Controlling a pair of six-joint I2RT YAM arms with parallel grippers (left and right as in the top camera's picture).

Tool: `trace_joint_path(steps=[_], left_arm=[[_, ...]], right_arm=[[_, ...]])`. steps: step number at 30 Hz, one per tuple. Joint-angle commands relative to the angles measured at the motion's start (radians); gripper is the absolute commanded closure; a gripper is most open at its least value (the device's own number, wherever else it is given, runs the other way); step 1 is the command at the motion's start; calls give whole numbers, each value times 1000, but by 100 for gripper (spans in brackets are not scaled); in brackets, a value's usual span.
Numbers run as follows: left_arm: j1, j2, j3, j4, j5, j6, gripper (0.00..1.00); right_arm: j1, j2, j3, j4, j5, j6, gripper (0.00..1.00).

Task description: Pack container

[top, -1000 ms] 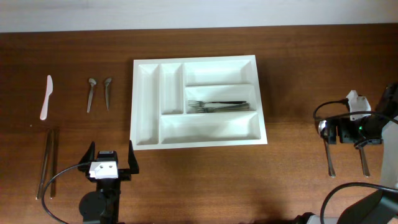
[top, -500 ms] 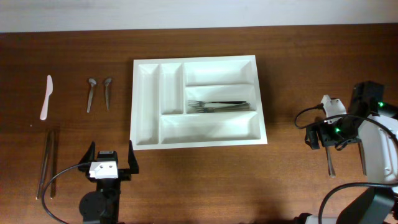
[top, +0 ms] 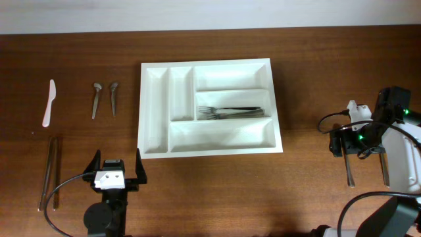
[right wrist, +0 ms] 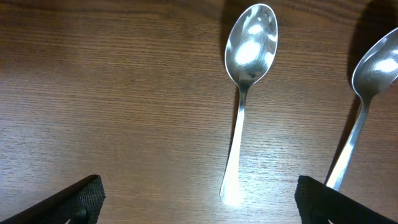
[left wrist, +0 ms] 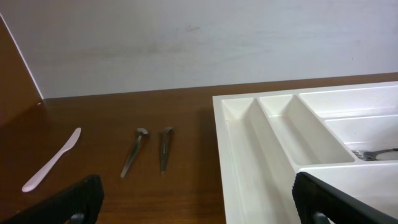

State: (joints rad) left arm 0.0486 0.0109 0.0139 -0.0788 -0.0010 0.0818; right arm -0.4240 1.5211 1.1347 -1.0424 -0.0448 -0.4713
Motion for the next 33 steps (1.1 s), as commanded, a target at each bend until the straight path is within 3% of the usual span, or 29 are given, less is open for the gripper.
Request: trace_joint_path(steps=[1, 33], left_arm=[[6, -5, -5, -3, 1, -10, 1], [6, -5, -5, -3, 1, -10, 1]], right_arm=[[-3, 9, -7, 2, -5, 9, 1], [-7, 187, -32, 124, 102, -6, 1]])
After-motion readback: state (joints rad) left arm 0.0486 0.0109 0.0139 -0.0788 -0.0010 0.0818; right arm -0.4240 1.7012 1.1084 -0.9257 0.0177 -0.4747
